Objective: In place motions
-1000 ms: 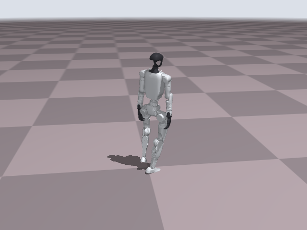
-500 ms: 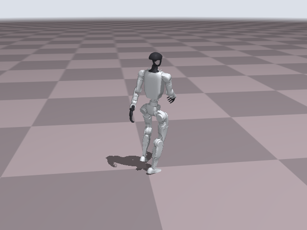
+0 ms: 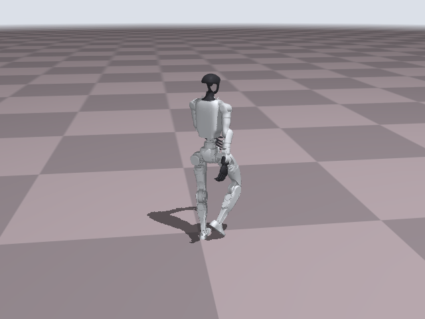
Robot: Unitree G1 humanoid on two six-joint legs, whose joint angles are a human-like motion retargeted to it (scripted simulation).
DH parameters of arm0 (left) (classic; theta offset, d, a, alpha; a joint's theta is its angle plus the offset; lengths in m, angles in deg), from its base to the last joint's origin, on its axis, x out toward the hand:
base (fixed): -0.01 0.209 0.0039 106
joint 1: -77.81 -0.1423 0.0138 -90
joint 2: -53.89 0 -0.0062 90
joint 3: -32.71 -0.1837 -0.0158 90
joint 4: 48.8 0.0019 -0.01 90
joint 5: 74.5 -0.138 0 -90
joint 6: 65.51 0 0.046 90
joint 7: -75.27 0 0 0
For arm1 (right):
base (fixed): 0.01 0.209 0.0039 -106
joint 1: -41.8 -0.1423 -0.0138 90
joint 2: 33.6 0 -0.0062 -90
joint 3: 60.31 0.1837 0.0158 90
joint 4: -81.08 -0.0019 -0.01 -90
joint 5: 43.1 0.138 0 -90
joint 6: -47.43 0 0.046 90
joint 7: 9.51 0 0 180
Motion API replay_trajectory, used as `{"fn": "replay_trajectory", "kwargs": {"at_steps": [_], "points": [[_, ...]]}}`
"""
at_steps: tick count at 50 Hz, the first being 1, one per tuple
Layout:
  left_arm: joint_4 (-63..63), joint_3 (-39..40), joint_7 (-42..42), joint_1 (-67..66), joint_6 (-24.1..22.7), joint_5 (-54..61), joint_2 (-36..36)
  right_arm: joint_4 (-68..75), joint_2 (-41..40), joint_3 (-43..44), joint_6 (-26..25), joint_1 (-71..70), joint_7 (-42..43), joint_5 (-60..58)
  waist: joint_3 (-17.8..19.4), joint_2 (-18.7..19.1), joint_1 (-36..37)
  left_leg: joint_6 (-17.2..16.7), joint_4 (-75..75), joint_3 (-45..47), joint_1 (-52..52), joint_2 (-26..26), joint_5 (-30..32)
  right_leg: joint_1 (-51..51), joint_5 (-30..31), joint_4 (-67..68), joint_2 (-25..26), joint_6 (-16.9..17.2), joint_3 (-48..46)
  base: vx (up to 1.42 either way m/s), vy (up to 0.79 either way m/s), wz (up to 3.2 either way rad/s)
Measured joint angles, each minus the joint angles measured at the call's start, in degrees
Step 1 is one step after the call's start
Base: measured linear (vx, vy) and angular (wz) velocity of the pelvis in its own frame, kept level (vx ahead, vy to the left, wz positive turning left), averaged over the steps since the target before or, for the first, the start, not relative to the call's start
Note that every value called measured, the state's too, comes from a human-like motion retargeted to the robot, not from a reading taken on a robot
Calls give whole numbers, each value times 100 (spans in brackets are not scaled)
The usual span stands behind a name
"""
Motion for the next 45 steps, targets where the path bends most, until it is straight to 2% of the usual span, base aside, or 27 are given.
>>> {"fn": "replay_trajectory", "kwargs": {"at_steps": [3, 4, 5, 6, 7, 9, 10, 12, 14, 18, 22, 25, 28, 32, 35, 40, 45], "points": [[503, 163, 1, -539, 88, -166, -125, -379, -120, -220, 59, -271, -66, -9, -9, -86, -33, -41, 27, 46, 128, -145, -141, 1597, 413, -2802, 265, 229, 22, -2, 0, -32], [722, 235, 6, -726, 131, -258, -149, -529, -159, -310, 78, -358, -102, -75, -56, -125, -103, -45, 81, -5, 109, -226, -194, 2061, -100, -3715, 341, 332, 38, 4, -2, 29], [946, 310, 16, -913, 182, -351, -169, -683, -196, -402, 101, -444, -142, -154, -122, -165, -172, -47, 144, -55, 66, -311, -247, 2480, -984, -4569, 442, 442, 86, 6, -4, -8], [1277, 469, 37, -1090, 211, -539, -156, -902, -246, -570, 101, -469, -232, -267, -175, -272, -117, -62, 199, 6, 120, -409, -315, 2820, -1283, -5081, 560, 187, -31, 10, -5, -49], [1612, 570, 55, -1251, 262, -706, -136, -1102, -293, -711, 111, -499, -326, -371, -249, -361, -13, -76, 237, 76, 157, -492, -361, 3056, -1384, -5505, 604, 69, -48, 18, -7, -96], [2423, 527, 145, -1418, 479, -1013, -77, -1443, -398, -798, 145, -588, -570, -556, -443, -395, 459, -119, 246, 255, 126, -488, -344, 3082, -858, -5921, 409, 424, 304, 11, -10, -104], [2954, 490, 253, -1413, 616, -1218, -58, -1624, -468, -757, 137, -647, -734, -661, -508, -347, 765, -162, 248, 352, 75, -376, -308, 3065, -666, -6055, 320, 640, 471, -15, -7, -44], [3735, 656, 667, -1437, 775, -1340, -7, -2058, -522, -718, 225, -850, -748, -805, -620, -412, 935, -263, 113, 196, -7, -383, -282, 2817, -613, -6025, 295, 580, 179, -33, -6, -38], [4017, 899, 867, -1612, 747, -968, 133, -2491, -559, -1068, 354, -1170, -676, -911, -472, -496, 1101, -268, -108, 591, 153, -389, -317, 2686, -634, -5935, 452, 411, 618, -28, -18, -106], [3992, 1496, 772, -1983, 826, -560, 149, -3222, -460, -1727, 480, -1608, -903, -1299, -278, -357, 357, -301, -337, 412, 273, -374, -212, 2750, -610, -5975, 516, 369, 461, -19, -5, 49], [3703, 2022, 817, -2139, 766, -616, -30, -3411, -329, -1911, 431, -1567, -748, -1376, -359, -266, 28, -345, -287, 245, 81, -306, -183, 2719, -624, -6036, 491, 373, 184, -6, 4, 60], [3340, 1791, 645, -2165, 697, -614, -48, -3020, -275, -1748, 413, -1427, -565, -1224, -259, -374, 335, -361, -280, 210, 131, -342, -167, 2799, -633, -6030, 456, 329, 82, -1, -6, 32], [3167, 1392, 737, -2087, 751, -858, 13, -2209, -288, -1401, 122, -1290, -725, -1386, -269, -441, 692, -380, -268, 114, 156, -354, -160, 2883, -661, -6033, 425, 317, -21, 2, -1, 33], [3040, 1154, 846, -1989, 718, -1042, 46, -1076, -272, -1302, -120, -1221, -864, -1605, -334, -453, 710, -389, -232, 0, 116, -364, -161, 2958, -707, -6062, 418, 287, -193, 2, 1, 37], [2936, 1216, 726, -1957, 721, -1074, -2, -500, -281, -1353, -236, -1135, -576, -1555, -377, -411, 589, -400, -203, -80, 67, -353, -168, 2974, -747, -6051, 417, 281, -290, 0, 2, 29], [2878, 1294, 656, -1940, 658, -951, -28, -341, -341, -1288, -240, -820, -381, -1509, -402, -389, 529, -408, -221, -139, 73, -349, -173, 3016, -761, -6071, 436, 262, -366, -1, 1, 9], [2974, 1302, 564, -2010, 702, -986, 30, -623, -267, -1259, -171, -585, -580, -1845, -504, -375, 569, -421, -265, -73, 100, -341, -205, 2975, -741, -6071, 468, 229, -256, 0, 1, -14]]}}
